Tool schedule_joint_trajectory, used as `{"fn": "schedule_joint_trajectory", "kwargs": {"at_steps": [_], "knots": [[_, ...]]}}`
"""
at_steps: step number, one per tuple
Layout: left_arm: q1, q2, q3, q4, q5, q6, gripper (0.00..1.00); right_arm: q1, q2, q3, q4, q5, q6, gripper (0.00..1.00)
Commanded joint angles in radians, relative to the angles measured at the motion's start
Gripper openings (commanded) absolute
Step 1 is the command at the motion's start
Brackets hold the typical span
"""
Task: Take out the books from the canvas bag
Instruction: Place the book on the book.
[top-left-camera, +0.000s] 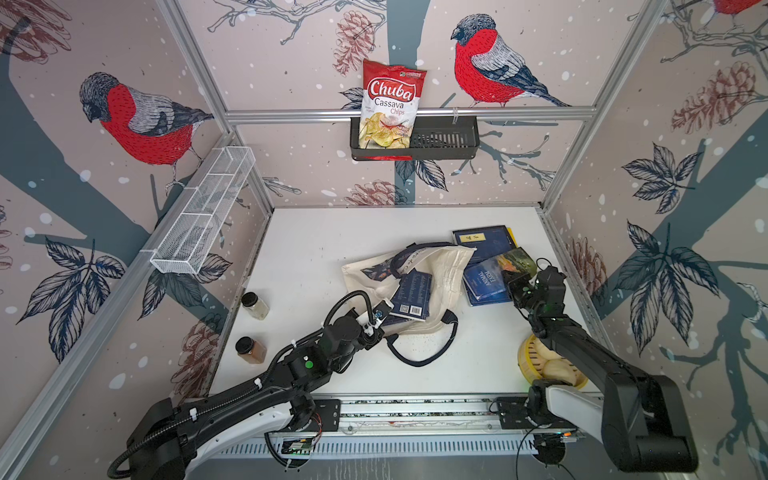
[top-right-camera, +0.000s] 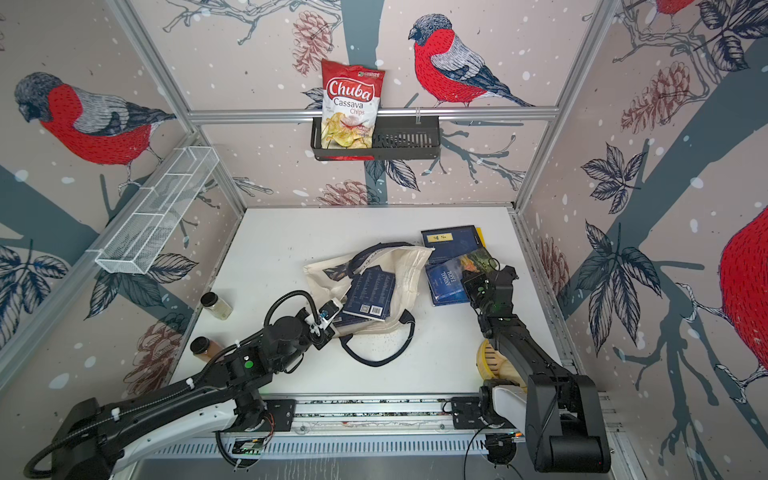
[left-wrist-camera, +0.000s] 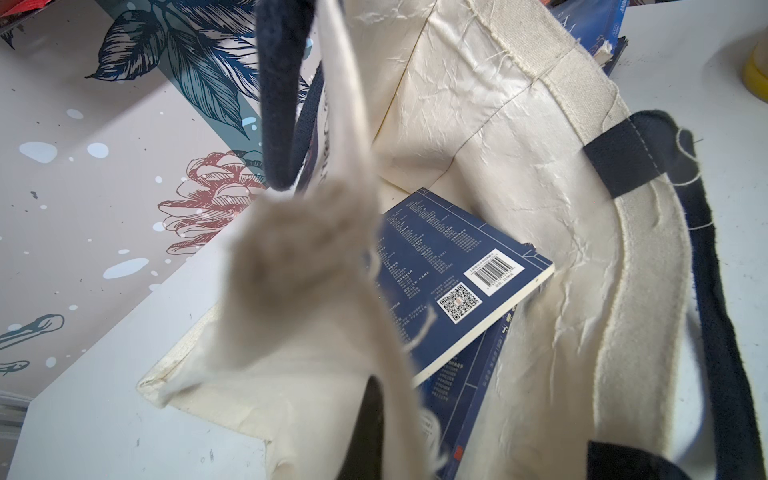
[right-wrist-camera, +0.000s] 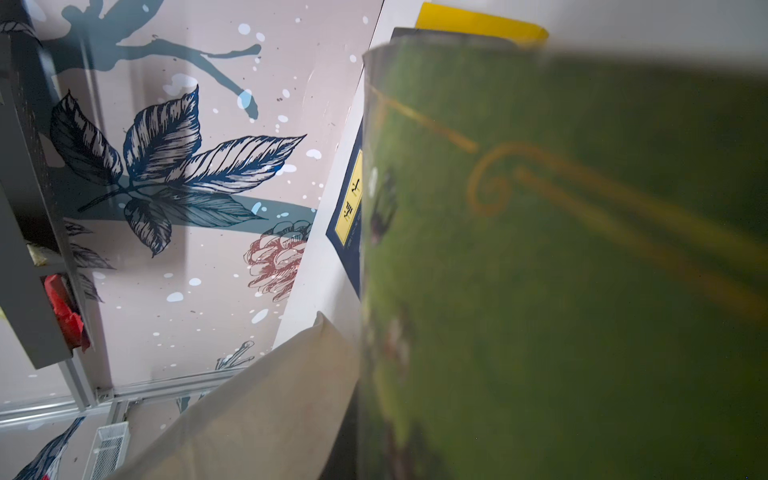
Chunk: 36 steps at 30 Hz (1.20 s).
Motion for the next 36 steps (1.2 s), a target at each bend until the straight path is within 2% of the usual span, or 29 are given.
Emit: {"fn": "schedule_joint_trajectory", "kwargs": {"at_steps": [1,9,13,15,18,24,32,34,36], "knots": [[0.001,-0.001,0.011,0.071,0.005,0.018,0.0,0.001,0.026,-0.01,0.119,0.04,0.024,0.0],[0.001,-0.003,0.011,0.071,0.006,0.015,0.0,0.002,0.158,-0.032,0.239,0.016,0.076,0.0],[0.001,-0.003,0.01,0.071,0.003,0.015,0.0,0.006,0.156,-0.048,0.223,0.07,0.095,0.01],[0.001,-0.003,0.011,0.071,0.002,0.015,0.0,0.005,0.155,-0.041,0.174,0.093,0.099,0.11],[0.0,-0.001,0.011,0.071,0.003,0.015,0.0,0.007,0.164,-0.047,0.153,0.096,0.104,0.17],[0.001,-0.001,0.01,0.068,0.001,0.017,0.0,0.004,0.198,-0.035,0.117,0.058,0.107,0.41],[0.001,-0.001,0.012,0.068,0.003,0.017,0.0,0.004,0.14,-0.031,0.017,0.059,0.1,0.7],[0.0,-0.001,0.012,0.066,0.006,0.017,0.0,0.005,0.129,-0.023,-0.028,0.056,0.1,0.73],[0.001,0.0,0.013,0.066,0.006,0.017,0.0,0.005,0.126,-0.019,-0.069,0.058,0.106,0.81]]}}
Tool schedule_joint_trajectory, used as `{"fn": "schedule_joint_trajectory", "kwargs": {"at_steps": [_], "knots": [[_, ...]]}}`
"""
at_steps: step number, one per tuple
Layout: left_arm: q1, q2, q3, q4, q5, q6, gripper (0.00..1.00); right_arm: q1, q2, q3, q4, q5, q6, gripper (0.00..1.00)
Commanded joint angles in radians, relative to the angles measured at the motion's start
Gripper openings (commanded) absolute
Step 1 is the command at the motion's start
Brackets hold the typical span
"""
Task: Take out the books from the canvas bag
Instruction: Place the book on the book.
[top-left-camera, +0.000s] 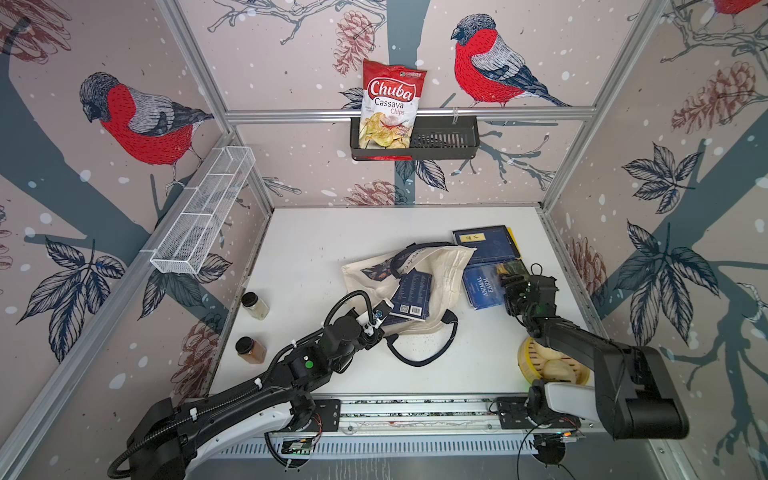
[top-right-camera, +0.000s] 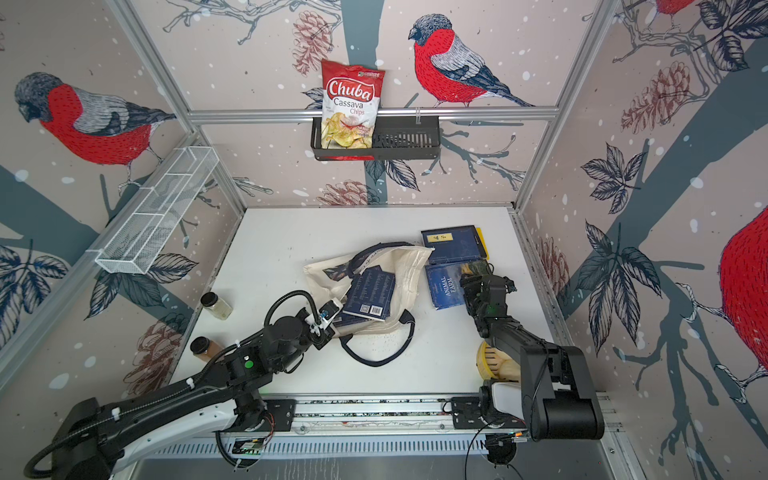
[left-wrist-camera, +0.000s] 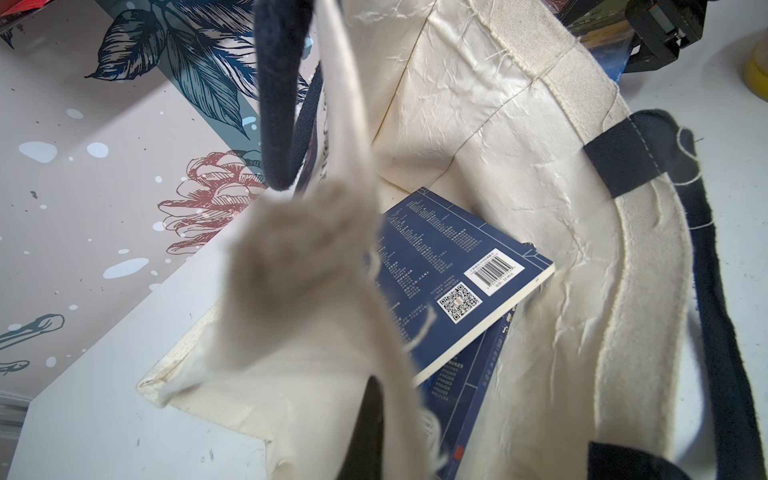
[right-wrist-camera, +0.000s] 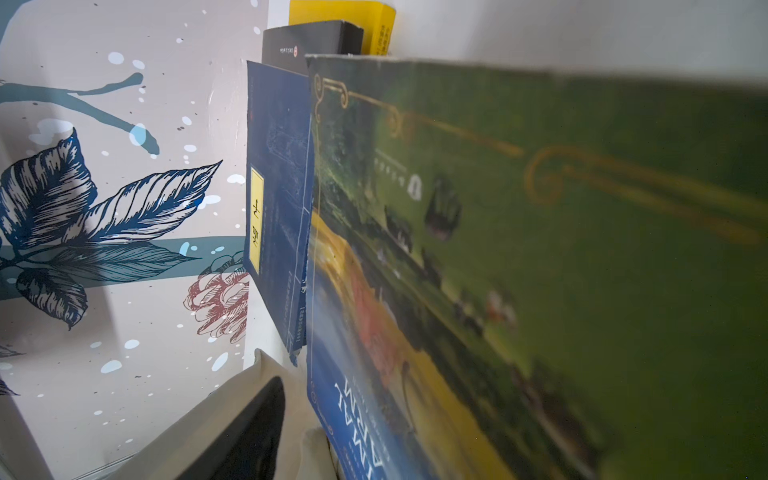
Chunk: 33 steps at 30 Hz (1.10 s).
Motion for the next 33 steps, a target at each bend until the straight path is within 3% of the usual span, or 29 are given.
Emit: {"fn": "schedule_joint_trajectory", "kwargs": {"at_steps": [1,5,22,33], "knots": [[0.001,0.0,0.012,0.065,0.008,0.015,0.0,-0.002,-0.02,0.013,-0.097,-0.007,0.006,0.87],[0.0,-0.003,0.014,0.062,0.01,0.015,0.0,-0.003,-0.06,0.013,-0.155,-0.029,0.034,0.92],[0.001,0.004,0.015,0.06,0.014,0.013,0.0,0.012,-0.178,0.039,-0.345,-0.043,0.059,0.96],[0.001,0.01,0.016,0.059,0.012,0.011,0.0,0.021,-0.024,0.095,-0.255,-0.086,0.061,1.0]]}}
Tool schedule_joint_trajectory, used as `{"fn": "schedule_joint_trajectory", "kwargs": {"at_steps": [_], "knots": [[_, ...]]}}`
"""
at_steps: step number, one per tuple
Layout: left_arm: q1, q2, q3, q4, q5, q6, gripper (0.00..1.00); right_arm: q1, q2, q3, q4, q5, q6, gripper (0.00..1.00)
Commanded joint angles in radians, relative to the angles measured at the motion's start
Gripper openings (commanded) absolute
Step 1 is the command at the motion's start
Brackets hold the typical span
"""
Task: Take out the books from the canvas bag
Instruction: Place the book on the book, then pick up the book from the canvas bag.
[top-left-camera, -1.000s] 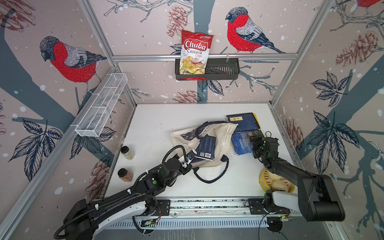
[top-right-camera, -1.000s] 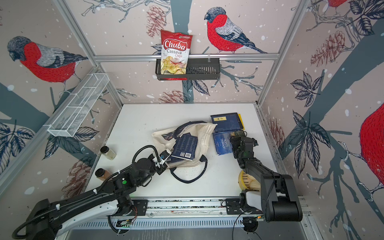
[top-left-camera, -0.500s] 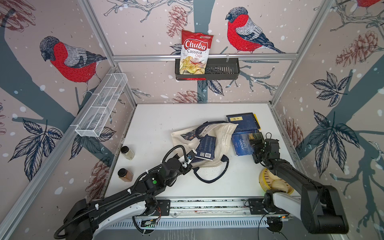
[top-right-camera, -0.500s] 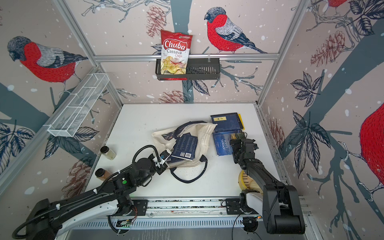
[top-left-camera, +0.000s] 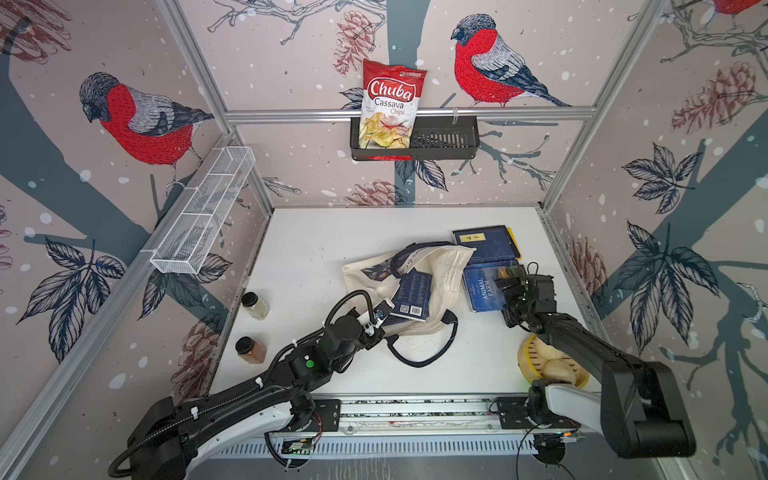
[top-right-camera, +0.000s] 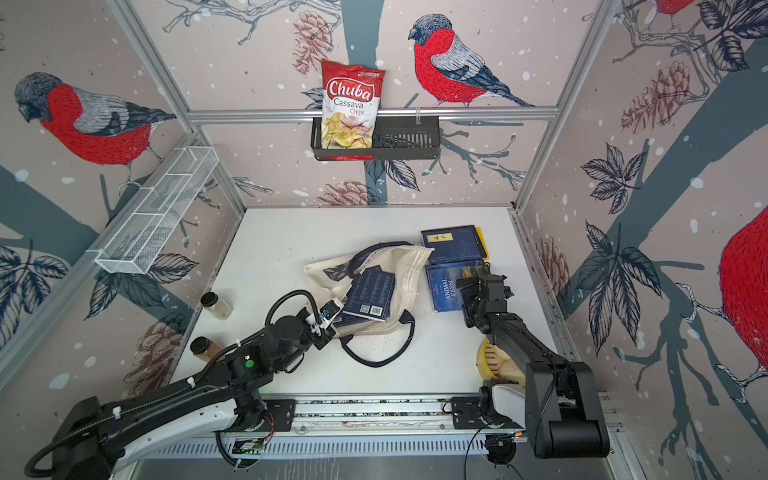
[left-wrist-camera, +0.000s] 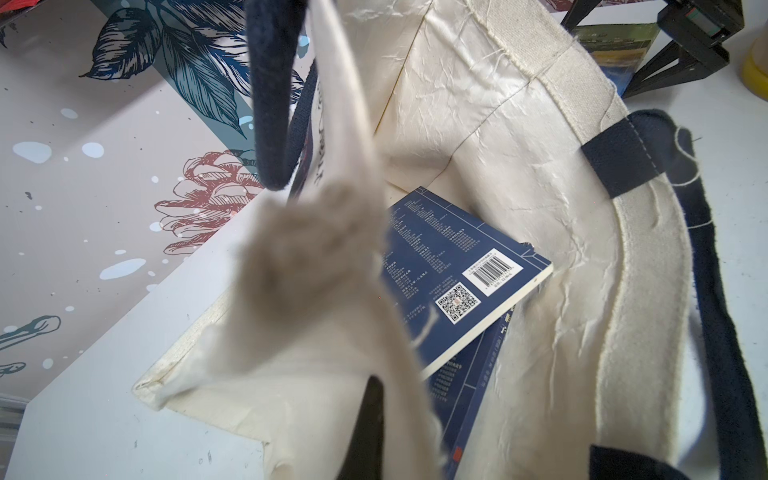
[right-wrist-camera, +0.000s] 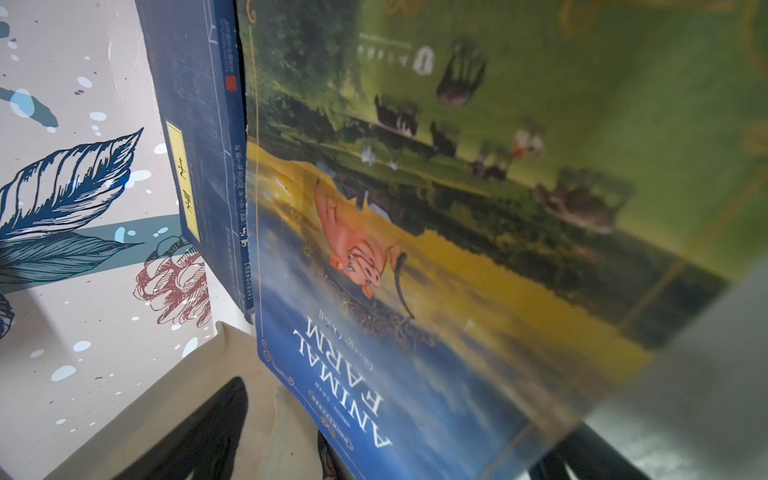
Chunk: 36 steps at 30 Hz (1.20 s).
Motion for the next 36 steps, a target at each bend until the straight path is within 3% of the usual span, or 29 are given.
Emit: {"fn": "schedule_joint_trajectory", "kwargs": {"at_steps": [1,5,10,13,20,23,29,33,36], "knots": [[0.001,-0.002,0.012,0.058,0.008,0.012,0.0,-0.001,0.035,0.036,0.068,-0.035,-0.01,1.0],[0.001,-0.004,0.01,0.057,0.017,0.015,0.0,0.007,0.095,0.092,0.042,0.004,-0.036,1.0],[0.0,-0.01,0.006,0.05,0.048,0.043,0.0,0.019,0.044,0.054,0.028,0.042,-0.034,1.0],[-0.003,-0.009,0.004,0.041,0.059,0.061,0.0,0.056,-0.072,0.008,-0.026,0.042,-0.018,1.0],[-0.005,-0.02,0.001,0.037,0.061,0.079,0.0,0.174,-0.429,-0.085,-0.225,0.196,0.0,1.0],[-0.005,-0.024,0.0,0.032,0.068,0.089,0.0,0.213,-0.529,-0.089,-0.256,0.217,-0.006,0.96],[-0.008,-0.021,0.0,0.012,0.11,0.095,0.0,0.434,-0.576,0.05,-0.241,0.317,-0.078,0.96],[-0.01,-0.022,-0.002,0.013,0.123,0.099,0.0,0.652,-0.472,0.141,-0.16,0.414,-0.116,0.97],[-0.009,-0.041,-0.009,0.02,0.121,0.1,0.0,0.781,-0.356,0.166,-0.059,0.417,-0.145,0.97]]}}
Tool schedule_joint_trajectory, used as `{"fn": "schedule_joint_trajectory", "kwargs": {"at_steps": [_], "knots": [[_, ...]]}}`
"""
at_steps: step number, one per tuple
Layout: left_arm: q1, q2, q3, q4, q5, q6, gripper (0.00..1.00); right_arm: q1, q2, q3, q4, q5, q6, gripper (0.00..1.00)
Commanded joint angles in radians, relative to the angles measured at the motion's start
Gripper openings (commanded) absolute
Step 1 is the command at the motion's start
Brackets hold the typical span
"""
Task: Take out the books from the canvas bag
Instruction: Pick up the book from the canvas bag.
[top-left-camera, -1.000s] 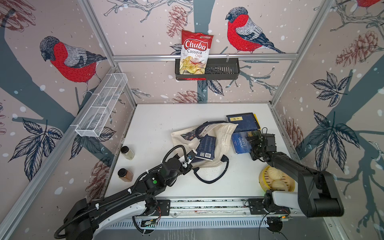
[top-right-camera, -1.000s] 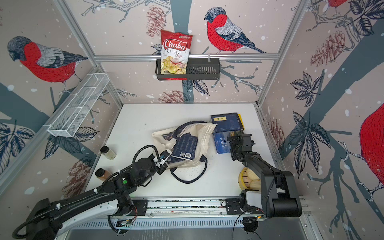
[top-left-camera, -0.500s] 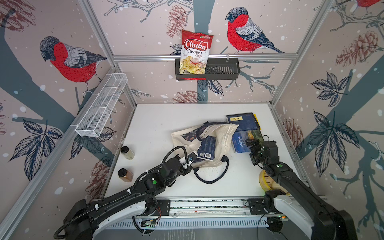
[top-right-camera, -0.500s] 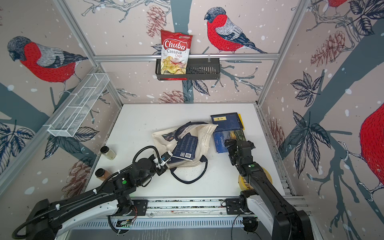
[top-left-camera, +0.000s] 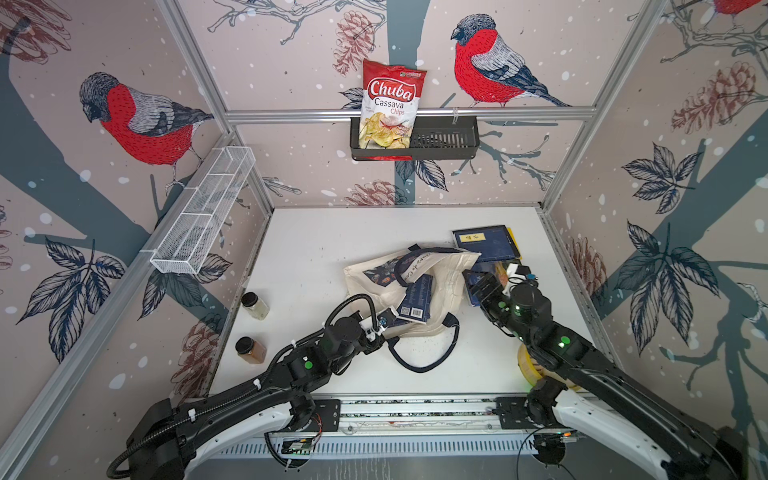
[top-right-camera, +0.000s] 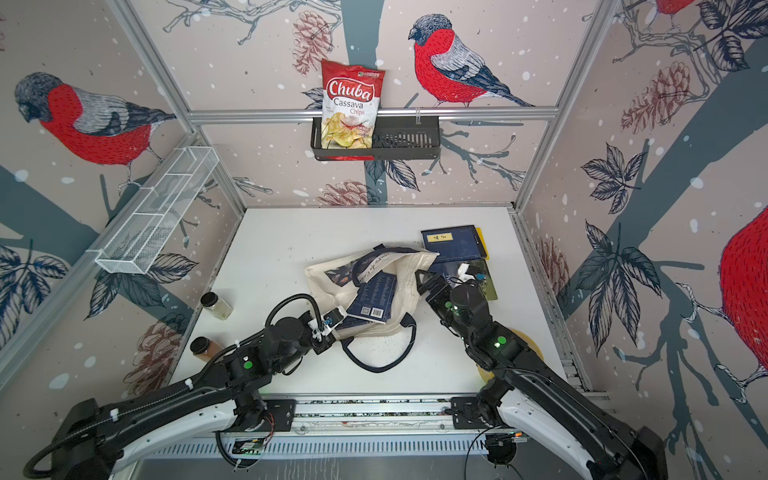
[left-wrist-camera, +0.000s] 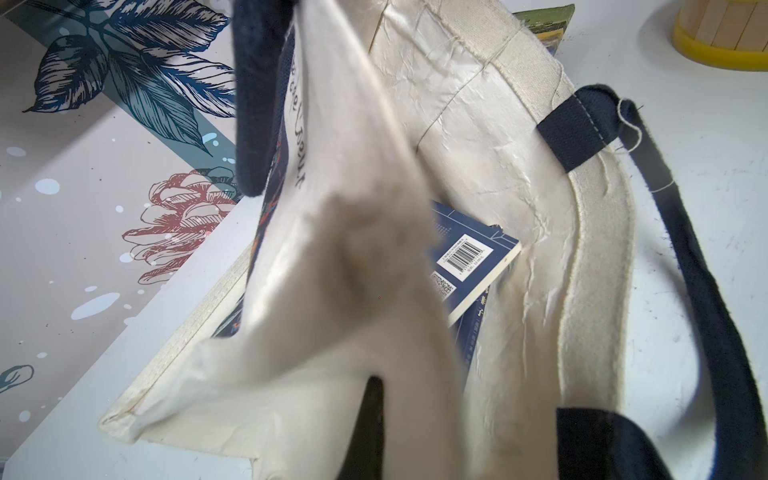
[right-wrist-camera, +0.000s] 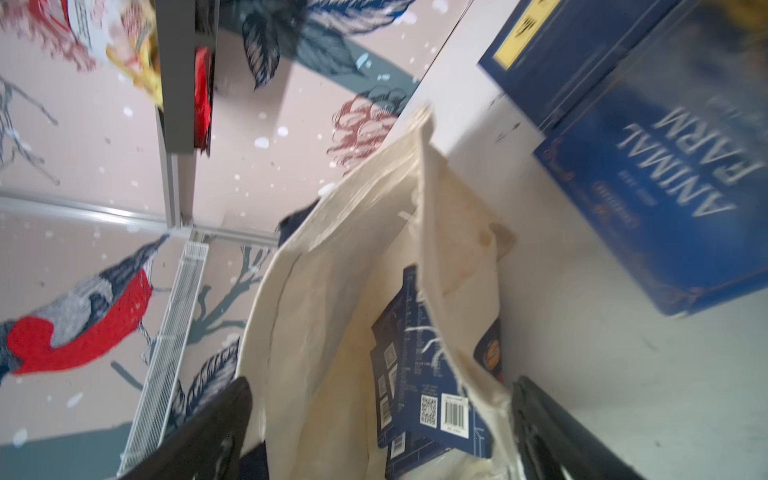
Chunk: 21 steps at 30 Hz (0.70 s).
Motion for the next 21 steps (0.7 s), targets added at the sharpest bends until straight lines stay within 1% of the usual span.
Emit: {"fn": "schedule_joint_trajectory", "kwargs": {"at_steps": [1,4,6,9,13,15,18,19,21], "knots": [[-0.004,-0.02,-0.004,0.068,0.033,0.016,0.0,0.09,0.095,0.031,0.107,0.047,-0.053,0.97],[-0.005,-0.026,-0.005,0.074,0.006,0.012,0.0,0.157,0.18,0.052,0.176,0.039,-0.056,0.97],[-0.005,-0.022,-0.006,0.075,0.002,0.007,0.0,0.204,0.22,0.053,0.231,0.06,-0.056,0.97],[-0.005,-0.018,-0.005,0.086,-0.005,-0.003,0.0,0.24,0.284,0.051,0.271,0.063,-0.042,0.96],[-0.005,-0.02,-0.004,0.091,-0.021,-0.013,0.0,0.244,0.377,0.012,0.349,0.014,0.005,0.94],[-0.005,-0.024,-0.006,0.092,-0.029,-0.016,0.0,0.247,0.411,0.01,0.359,0.014,0.011,0.94],[-0.005,-0.026,-0.005,0.095,-0.034,-0.018,0.0,0.248,0.445,0.008,0.35,0.023,0.043,0.92],[-0.005,-0.026,-0.006,0.095,-0.036,-0.018,0.0,0.246,0.483,0.009,0.346,0.024,0.048,0.92],[-0.005,-0.028,-0.006,0.096,-0.037,-0.018,0.0,0.242,0.515,0.023,0.291,0.042,0.074,0.93]]}}
